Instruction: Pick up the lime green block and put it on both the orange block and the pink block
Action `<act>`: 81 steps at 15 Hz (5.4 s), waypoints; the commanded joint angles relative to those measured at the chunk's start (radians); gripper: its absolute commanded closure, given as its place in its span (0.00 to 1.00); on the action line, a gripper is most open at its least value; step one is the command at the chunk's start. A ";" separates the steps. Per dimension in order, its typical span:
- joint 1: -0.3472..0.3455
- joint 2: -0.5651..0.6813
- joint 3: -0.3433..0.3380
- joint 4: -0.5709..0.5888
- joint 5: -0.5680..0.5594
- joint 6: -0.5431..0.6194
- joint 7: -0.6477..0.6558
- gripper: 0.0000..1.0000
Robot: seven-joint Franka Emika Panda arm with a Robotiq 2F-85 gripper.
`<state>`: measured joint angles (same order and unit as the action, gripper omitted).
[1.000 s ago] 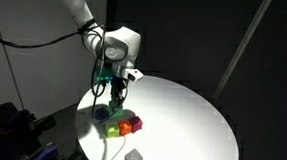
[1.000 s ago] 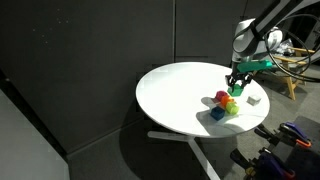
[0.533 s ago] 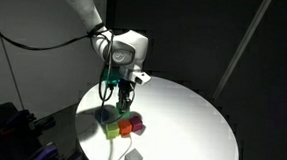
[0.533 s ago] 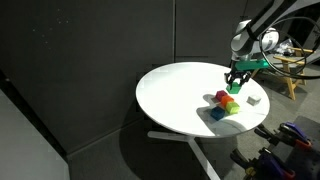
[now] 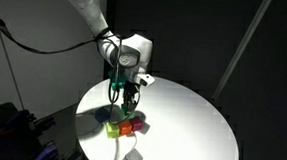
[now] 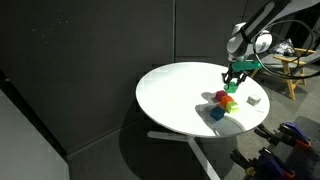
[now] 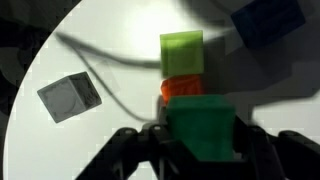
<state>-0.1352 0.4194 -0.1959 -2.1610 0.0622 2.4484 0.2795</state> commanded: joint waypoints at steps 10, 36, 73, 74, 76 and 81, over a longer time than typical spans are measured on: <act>-0.012 0.100 -0.008 0.102 0.006 -0.021 -0.010 0.70; -0.012 0.166 -0.011 0.148 0.008 -0.030 -0.009 0.70; 0.024 -0.271 0.058 -0.198 -0.027 -0.064 -0.136 0.00; 0.028 -0.284 0.058 -0.208 -0.036 -0.069 -0.130 0.00; 0.034 -0.312 0.058 -0.228 -0.057 -0.080 -0.118 0.00; 0.042 -0.379 0.059 -0.277 -0.122 -0.087 -0.070 0.00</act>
<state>-0.1006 0.1113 -0.1353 -2.3928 -0.0140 2.3825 0.1630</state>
